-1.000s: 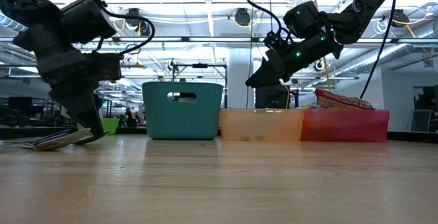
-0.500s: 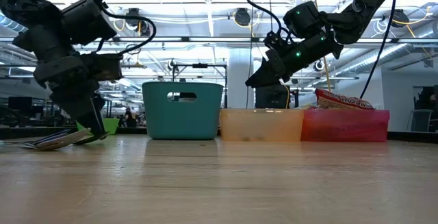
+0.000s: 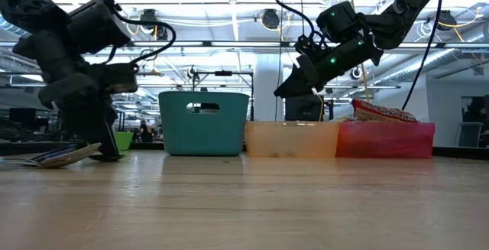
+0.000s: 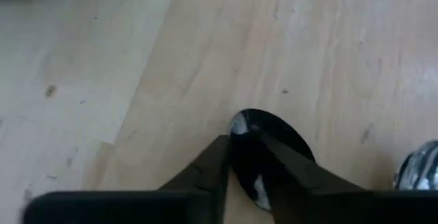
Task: Pick & Place Food Item
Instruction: Put the black spoon into the orange bin
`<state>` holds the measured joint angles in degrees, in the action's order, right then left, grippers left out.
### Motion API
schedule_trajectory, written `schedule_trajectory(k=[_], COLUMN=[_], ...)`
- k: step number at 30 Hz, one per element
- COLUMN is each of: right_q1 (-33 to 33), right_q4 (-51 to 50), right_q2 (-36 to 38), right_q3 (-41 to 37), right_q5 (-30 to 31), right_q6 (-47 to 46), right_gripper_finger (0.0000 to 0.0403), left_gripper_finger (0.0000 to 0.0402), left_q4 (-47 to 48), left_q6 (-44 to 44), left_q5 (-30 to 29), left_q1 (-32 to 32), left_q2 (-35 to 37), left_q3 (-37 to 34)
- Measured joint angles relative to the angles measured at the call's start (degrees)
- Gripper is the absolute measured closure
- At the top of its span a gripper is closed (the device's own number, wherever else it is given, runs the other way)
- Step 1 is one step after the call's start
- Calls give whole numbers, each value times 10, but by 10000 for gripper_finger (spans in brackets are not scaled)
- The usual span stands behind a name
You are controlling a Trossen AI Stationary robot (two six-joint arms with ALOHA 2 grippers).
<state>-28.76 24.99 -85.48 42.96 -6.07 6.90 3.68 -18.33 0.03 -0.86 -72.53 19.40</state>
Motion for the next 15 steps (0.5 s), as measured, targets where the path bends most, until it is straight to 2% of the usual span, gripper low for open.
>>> schedule_trajectory(k=[5,9,15], right_q1=[0,0,0], right_q4=[0,0,0], right_q2=[0,0,0], right_q3=[0,0,0], right_q5=[0,0,0], right_q6=[0,0,-1], right_gripper_finger=[133,133,133], left_gripper_finger=[389,387,395], left_q4=[-7,-10,-42], left_q6=[-4,-15,13], left_q5=[15,19,6], left_q1=[4,11,17], left_q2=[-1,-1,-1], left_q3=[0,0,-1])
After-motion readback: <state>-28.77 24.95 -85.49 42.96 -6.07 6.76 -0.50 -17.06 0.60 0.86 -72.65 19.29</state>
